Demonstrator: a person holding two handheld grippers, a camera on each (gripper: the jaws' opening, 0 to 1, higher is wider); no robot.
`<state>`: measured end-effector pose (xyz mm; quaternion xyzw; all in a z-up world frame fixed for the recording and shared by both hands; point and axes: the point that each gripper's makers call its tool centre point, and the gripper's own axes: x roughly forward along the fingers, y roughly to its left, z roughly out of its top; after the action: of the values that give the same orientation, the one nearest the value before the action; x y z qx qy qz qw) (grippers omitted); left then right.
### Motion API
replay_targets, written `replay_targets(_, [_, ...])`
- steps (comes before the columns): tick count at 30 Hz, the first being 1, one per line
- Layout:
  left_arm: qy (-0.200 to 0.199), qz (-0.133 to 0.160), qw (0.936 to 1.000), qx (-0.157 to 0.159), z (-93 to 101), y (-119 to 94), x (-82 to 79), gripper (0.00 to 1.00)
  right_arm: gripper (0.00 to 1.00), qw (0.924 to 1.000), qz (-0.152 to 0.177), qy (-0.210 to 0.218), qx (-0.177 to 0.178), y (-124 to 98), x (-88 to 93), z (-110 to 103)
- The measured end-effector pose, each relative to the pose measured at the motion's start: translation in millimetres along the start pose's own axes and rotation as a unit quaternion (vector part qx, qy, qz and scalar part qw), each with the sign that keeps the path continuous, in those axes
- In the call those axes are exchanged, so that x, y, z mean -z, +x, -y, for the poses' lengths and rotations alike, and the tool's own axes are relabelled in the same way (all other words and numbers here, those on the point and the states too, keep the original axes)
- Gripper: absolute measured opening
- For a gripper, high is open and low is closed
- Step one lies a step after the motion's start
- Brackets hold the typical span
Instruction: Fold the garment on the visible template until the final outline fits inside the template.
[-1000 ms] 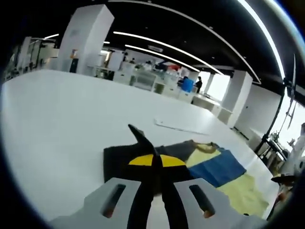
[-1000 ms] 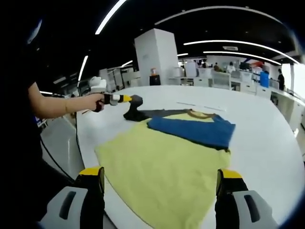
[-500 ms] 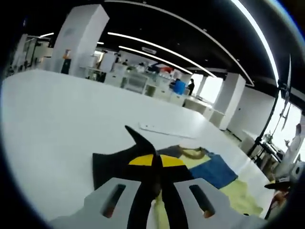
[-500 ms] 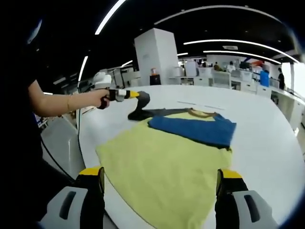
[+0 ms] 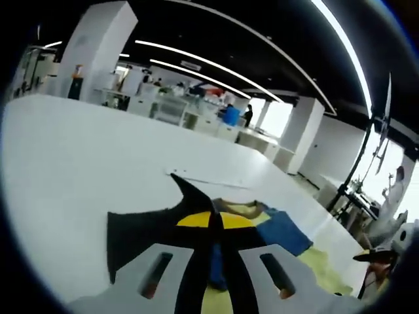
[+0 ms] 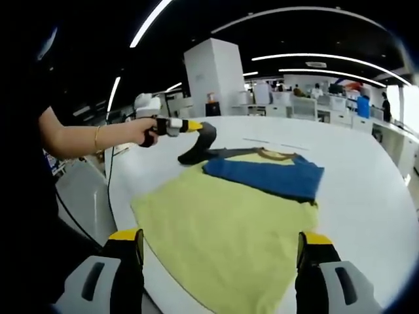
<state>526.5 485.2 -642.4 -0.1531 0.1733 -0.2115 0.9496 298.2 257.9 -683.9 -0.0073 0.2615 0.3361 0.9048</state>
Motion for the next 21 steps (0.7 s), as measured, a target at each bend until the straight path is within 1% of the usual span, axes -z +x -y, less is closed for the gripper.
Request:
replay_targets(8, [-0.004, 0.004, 0.9997, 0.022, 21.4, 9.4, 0.4, 0.01, 0.97, 1.0, -0.004, 0.001, 0.0, -0.4, 2.2, 0.6])
replay_targets(13, [-0.003, 0.0, 0.9994, 0.035, 37.1, 15.9, 4.4, 0.0, 0.97, 1.0, -0.007, 0.0, -0.001, -1.1, 3.2, 1.9])
replay_targets(21, [0.007, -0.009, 0.9986, 0.052, 53.6, 26.1, 9.9, 0.01, 0.97, 0.9999, -0.012, 0.001, -0.001, -1.4, 4.7, 2.4])
